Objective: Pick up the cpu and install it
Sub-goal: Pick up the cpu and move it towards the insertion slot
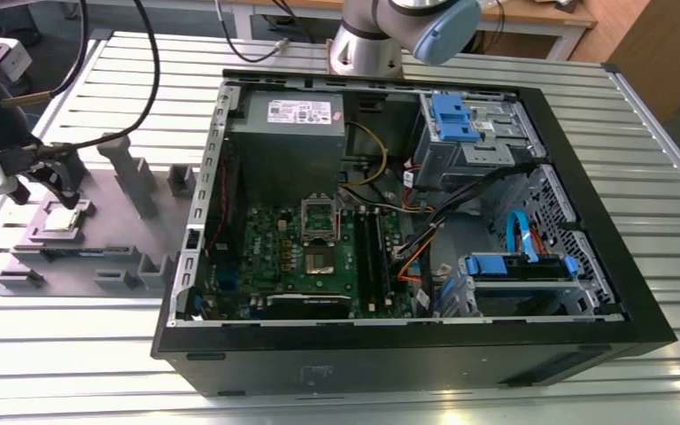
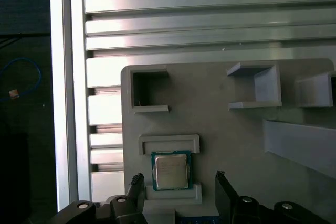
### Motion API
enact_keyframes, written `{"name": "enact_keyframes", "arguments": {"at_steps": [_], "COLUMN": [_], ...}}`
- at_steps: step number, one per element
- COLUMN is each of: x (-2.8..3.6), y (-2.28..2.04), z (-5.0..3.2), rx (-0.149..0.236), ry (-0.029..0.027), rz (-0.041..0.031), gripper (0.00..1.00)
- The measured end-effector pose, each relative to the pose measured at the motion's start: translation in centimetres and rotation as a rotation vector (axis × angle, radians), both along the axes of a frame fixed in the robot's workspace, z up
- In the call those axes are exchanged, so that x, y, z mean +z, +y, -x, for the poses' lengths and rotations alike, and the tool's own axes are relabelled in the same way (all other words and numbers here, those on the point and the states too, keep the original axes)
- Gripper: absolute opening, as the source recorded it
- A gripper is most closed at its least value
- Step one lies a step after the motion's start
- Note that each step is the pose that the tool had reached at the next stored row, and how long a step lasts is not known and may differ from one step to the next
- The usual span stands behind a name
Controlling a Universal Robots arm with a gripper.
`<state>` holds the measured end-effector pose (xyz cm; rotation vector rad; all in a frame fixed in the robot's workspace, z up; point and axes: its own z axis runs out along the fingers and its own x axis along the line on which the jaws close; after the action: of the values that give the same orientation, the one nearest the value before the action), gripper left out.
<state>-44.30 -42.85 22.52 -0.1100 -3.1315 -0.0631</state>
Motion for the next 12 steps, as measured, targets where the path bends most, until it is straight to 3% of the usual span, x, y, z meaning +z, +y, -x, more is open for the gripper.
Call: {"name": "enact_keyframes", "arguments": {"at_steps": [12], "x": [-1.97], "y": [0.0], "z": [0.0], "rx": [0.0], "ry": [0.0], "rz": [0.0001], "gripper": [0.65]}}
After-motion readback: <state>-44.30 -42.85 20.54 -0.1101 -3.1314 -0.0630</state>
